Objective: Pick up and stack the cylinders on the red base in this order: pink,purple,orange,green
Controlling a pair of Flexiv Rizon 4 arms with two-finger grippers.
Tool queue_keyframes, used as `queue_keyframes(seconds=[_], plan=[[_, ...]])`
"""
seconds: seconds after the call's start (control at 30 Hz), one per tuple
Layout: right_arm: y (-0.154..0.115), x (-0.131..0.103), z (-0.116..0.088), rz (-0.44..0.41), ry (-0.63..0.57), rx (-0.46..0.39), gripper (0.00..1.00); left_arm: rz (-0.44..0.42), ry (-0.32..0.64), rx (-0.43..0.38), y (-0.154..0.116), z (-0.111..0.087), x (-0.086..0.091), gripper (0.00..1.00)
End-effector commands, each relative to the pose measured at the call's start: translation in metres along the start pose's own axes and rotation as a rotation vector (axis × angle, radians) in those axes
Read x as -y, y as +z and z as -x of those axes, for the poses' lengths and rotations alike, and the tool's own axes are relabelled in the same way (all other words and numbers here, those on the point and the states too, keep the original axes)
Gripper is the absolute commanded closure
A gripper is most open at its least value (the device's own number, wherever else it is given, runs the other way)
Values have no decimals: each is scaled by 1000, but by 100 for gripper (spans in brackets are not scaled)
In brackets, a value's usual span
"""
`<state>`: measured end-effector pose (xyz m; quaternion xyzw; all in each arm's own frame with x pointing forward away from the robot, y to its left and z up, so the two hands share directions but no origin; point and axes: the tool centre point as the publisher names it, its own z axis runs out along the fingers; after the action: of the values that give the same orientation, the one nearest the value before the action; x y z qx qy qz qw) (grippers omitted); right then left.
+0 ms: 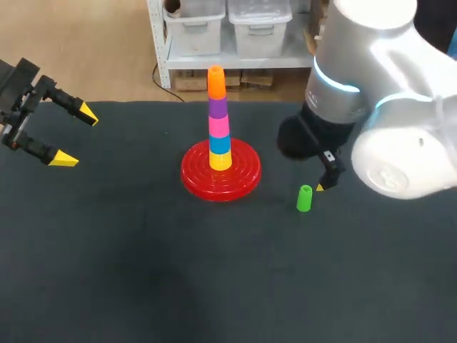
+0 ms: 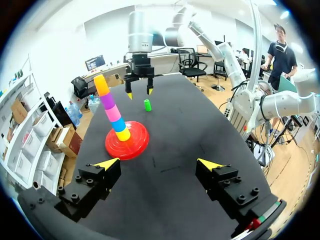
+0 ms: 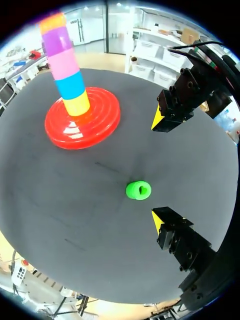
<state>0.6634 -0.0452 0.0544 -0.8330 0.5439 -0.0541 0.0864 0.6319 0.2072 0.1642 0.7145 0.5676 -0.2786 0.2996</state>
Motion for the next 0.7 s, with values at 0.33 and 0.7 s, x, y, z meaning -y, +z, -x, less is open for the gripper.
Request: queue_keyframes(seconds=[0.33, 0.7], plan=[[19, -8, 7, 65, -48, 87, 0, 1, 2, 0, 0, -1, 0, 0], [30, -8, 9, 160, -115, 113, 32, 1, 2, 0, 0, -1, 0, 0]])
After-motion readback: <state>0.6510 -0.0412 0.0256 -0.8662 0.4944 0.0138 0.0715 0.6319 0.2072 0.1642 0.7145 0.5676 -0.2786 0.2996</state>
